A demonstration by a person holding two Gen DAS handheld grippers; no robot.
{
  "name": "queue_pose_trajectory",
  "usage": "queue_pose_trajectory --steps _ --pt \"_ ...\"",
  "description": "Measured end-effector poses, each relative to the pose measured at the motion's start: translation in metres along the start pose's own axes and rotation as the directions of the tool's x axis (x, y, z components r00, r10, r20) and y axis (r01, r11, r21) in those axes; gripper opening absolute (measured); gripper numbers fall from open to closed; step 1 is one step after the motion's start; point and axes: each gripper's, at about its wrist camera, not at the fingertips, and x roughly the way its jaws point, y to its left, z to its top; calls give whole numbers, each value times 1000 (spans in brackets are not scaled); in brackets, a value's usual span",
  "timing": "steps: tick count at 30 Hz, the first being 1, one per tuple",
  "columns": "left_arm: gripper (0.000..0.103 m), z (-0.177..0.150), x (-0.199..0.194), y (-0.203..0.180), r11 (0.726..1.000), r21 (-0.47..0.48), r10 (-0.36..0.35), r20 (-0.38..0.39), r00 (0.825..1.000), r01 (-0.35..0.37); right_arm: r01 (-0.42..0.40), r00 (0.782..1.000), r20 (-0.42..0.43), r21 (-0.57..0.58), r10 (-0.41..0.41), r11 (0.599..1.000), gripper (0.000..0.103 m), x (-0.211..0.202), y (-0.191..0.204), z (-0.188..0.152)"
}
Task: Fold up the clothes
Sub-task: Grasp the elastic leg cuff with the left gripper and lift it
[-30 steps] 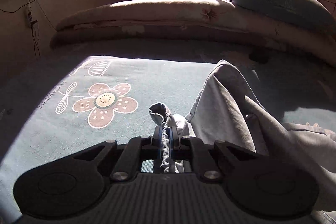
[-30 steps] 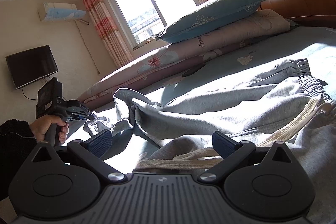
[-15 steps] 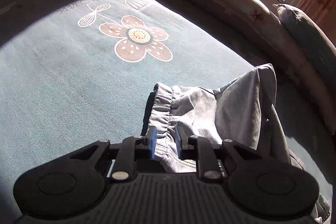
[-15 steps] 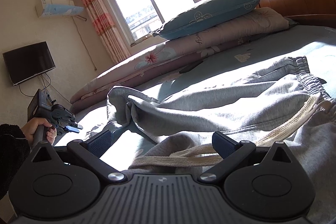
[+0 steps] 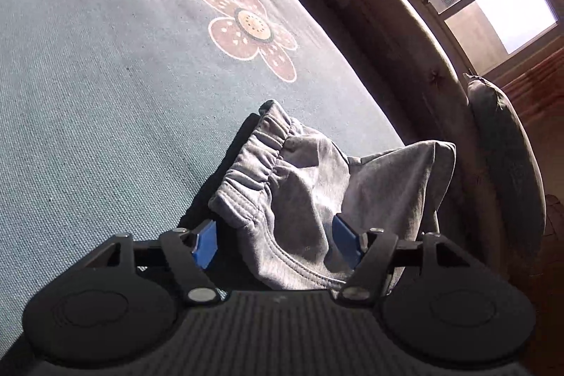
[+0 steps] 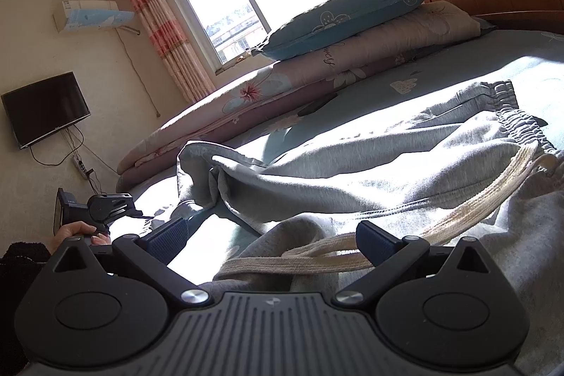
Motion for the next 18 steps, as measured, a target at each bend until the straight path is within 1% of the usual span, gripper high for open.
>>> queue_pose_trajectory --steps 3,4,5,6,7,9,10,12,18 --pt "65 -3 0 -4 999 30 9 38 999 -10 -1 1000 0 -4 1 1000 103 0 1 0" --pt "56 -3 0 -8 998 57 29 44 999 -31 -1 1000 0 -6 1 1000 103 -1 1 0" --pt "44 -3 2 -12 993 99 63 46 997 -67 -3 1000 3 -9 3 1000 103 -1 2 0" --pt "21 -3 3 -16 985 141 97 49 994 -103 -5 1000 6 -13 5 1000 103 -2 2 0" --pt "13 -2 5 -20 975 176 126 53 991 -134 -5 1000 9 -16 6 1000 103 -3 3 0" --pt "11 3 6 -25 967 201 149 64 987 -159 -5 1000 13 -25 5 1000 103 -4 4 0" --pt "11 7 7 -30 957 227 166 78 983 -180 -5 1000 13 -27 5 1000 103 -4 5 0" --pt "10 16 7 -42 934 281 192 131 973 -222 -5 1000 13 -28 6 1000 103 -4 5 0" --pt "9 62 17 -84 858 403 222 268 938 -318 -2 1000 8 -24 3 1000 103 -3 3 1"
